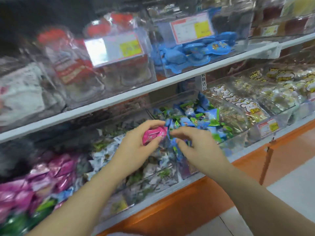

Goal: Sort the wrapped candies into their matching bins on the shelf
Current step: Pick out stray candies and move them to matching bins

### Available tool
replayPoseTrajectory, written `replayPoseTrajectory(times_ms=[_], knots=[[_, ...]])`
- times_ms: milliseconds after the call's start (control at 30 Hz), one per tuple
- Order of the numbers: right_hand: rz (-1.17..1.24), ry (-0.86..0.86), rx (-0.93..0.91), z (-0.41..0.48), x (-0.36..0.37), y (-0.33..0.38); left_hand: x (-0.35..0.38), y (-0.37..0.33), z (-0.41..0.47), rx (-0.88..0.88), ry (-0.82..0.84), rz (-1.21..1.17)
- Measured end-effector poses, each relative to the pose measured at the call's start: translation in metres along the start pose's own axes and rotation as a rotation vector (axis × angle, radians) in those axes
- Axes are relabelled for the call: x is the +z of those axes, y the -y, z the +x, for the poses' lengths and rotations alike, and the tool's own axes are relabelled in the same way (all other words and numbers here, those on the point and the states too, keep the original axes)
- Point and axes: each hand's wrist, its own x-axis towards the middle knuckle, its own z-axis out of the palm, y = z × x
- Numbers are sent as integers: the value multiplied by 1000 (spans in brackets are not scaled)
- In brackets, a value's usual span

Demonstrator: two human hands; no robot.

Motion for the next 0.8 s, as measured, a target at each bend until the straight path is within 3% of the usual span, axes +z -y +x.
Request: replayPoseTrajectory(times_ms=[333, 633, 733, 800], knots=[[-22, 348, -253, -2, 125, 92, -121, 59, -128, -176, -206, 241], [-182, 469, -378, 5, 184, 138, -195, 127, -178, -351, -370, 656], [-201, 470, -367, 6, 185, 137, -199, 139, -171, -446, -267, 875], [-212, 473, -373, 7, 184, 136, -197, 143, -166, -628, -39, 932]])
